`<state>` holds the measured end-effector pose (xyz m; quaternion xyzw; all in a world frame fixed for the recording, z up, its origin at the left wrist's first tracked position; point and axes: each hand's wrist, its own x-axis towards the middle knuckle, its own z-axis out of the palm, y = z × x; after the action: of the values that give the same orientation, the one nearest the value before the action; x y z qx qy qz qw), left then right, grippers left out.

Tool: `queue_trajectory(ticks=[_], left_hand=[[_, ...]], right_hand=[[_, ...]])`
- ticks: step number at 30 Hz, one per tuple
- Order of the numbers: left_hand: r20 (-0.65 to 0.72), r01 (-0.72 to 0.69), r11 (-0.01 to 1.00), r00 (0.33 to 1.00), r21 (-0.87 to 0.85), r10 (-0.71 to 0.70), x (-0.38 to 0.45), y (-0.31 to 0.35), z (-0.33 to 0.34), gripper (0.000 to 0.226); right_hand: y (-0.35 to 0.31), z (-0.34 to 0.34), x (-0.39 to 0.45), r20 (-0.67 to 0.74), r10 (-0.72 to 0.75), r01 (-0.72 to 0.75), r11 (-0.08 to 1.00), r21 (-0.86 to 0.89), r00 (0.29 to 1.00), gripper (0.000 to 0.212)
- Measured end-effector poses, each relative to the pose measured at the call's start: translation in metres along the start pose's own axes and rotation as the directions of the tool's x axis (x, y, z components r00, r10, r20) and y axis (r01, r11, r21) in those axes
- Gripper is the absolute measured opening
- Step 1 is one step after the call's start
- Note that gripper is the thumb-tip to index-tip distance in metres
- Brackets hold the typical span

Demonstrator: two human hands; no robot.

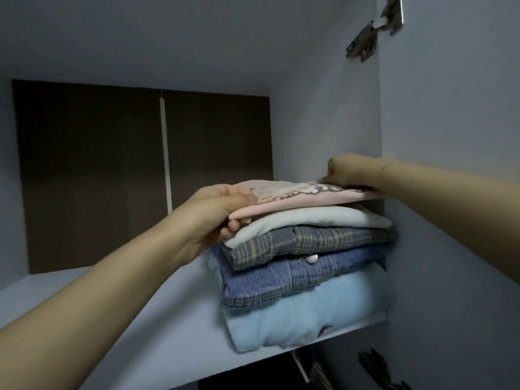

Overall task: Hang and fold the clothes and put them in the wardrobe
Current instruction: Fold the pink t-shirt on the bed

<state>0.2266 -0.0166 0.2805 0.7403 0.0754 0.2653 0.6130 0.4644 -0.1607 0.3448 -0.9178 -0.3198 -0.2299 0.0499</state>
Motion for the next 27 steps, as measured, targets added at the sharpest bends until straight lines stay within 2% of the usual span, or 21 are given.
queue_trajectory(ticks=[2,8,12,14,16,17,18,20,22,27], left_hand=[[0.003,0.029,0.999,1.0,-0.018,-0.029,-0.005,-0.009,-0.001,0.01],[-0.018,0.011,0.996,1.0,-0.083,-0.012,-0.017,-0.016,-0.006,0.009],[-0.022,-0.001,1.0,1.0,-0.008,0.001,-0.025,-0.01,-0.007,0.01],[-0.042,-0.058,0.994,0.997,0.093,0.062,-0.031,-0.009,-0.009,0.01],[-0.069,-0.122,0.976,0.988,0.183,0.136,-0.038,-0.009,-0.01,0.009],[-0.083,-0.148,0.963,0.982,0.224,0.17,-0.041,-0.01,-0.009,0.009],[-0.092,-0.174,0.946,0.974,0.273,0.206,-0.044,-0.011,-0.009,0.009],[-0.098,-0.222,0.887,0.954,0.404,0.283,-0.05,-0.015,-0.007,0.011],[-0.097,-0.248,0.832,0.937,0.496,0.337,-0.056,-0.021,-0.006,0.014],[-0.135,-0.276,0.825,0.912,0.493,0.386,-0.081,-0.025,-0.011,0.025]], right_hand=[[0.0,0.013,-0.008,-0.067,-0.014,0.014,1.0,-0.003,0.998,0.043],[-0.004,0.025,-0.021,-0.035,-0.021,0.021,1.0,-0.019,0.999,0.038],[-0.006,0.009,-0.032,-0.067,-0.026,0.022,0.998,-0.06,0.997,0.046],[-0.017,-0.004,-0.041,-0.14,-0.1,0.119,0.984,0.133,0.985,0.05],[-0.038,-0.012,-0.059,-0.157,-0.226,0.273,0.853,0.446,0.961,0.051],[-0.05,-0.011,-0.07,-0.13,-0.313,0.333,0.786,0.52,0.941,0.052],[-0.062,-0.005,-0.08,-0.091,-0.393,0.379,0.762,0.525,0.915,0.053],[-0.075,0.015,-0.093,-0.06,-0.482,0.458,0.779,0.427,0.874,0.054],[-0.076,0.029,-0.099,-0.117,-0.47,0.478,0.8,0.362,0.875,0.055],[-0.068,0.026,-0.12,-0.245,-0.381,0.452,0.784,0.426,0.892,0.047]])
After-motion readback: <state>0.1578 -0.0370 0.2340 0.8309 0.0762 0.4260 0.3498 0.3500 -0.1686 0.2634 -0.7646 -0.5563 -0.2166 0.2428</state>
